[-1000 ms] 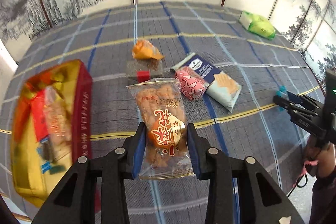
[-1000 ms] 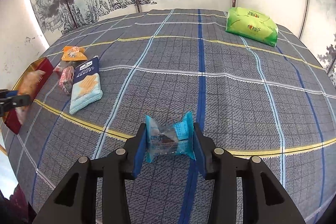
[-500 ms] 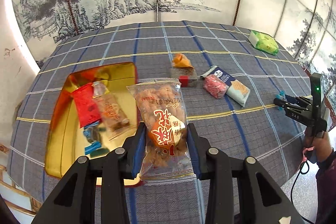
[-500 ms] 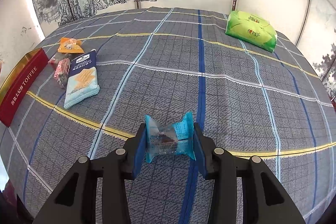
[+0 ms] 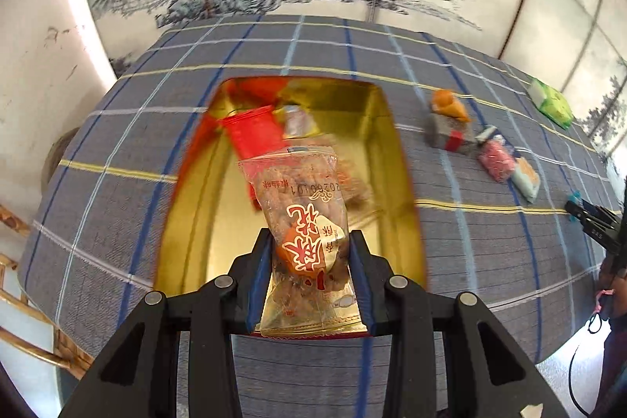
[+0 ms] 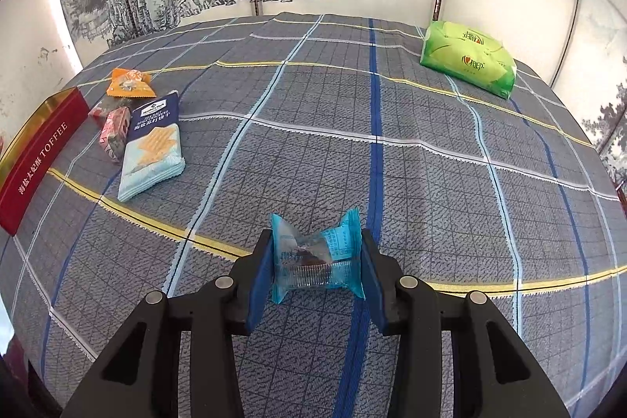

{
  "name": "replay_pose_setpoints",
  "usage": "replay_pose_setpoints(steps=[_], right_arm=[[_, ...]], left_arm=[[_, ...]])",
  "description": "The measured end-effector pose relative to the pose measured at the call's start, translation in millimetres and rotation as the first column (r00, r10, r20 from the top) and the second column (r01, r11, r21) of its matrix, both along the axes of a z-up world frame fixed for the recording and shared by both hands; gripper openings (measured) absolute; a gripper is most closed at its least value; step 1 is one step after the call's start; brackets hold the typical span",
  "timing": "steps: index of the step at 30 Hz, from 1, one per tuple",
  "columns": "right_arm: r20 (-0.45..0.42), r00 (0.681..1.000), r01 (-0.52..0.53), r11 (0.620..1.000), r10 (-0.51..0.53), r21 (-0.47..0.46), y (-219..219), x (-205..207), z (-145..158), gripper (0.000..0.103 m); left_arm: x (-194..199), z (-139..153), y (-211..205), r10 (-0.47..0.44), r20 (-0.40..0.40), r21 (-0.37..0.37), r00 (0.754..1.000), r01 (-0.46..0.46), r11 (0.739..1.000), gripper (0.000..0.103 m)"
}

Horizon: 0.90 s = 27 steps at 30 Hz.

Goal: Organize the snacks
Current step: 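Carry the dough-twist bag into the gold tin and open the left gripper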

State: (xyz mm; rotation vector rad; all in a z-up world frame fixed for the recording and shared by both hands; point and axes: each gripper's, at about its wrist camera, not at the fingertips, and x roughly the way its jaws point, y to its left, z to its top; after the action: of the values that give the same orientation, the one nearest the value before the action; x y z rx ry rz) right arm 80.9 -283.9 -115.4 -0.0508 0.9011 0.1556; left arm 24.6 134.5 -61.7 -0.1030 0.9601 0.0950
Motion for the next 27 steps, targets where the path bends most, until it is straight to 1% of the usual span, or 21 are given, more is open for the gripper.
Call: replay_pose_setpoints(steps=[4,13,27], right_arm=[[0.0,1.0,0.0,1.0,0.0,0.0,0,0,0,0.043],[0.0,1.0,0.001,1.0,-0.001,-0.002,1,0,0,0.043],[0.0,1.0,0.001,1.0,-0.001,-0.004,1,0,0,0.043]], left_arm=[[2,-6,13,0.014,-0.011,-0.008,1.0,-0.014,1.0,0.034],[11,-13,-1,-0.034,-0.015,-0.009,0.999,0.033,0.999,0.034],[22,-24,-5,-0.058,-0.041,-0.002,0.997,0.058,0.998,0.034]])
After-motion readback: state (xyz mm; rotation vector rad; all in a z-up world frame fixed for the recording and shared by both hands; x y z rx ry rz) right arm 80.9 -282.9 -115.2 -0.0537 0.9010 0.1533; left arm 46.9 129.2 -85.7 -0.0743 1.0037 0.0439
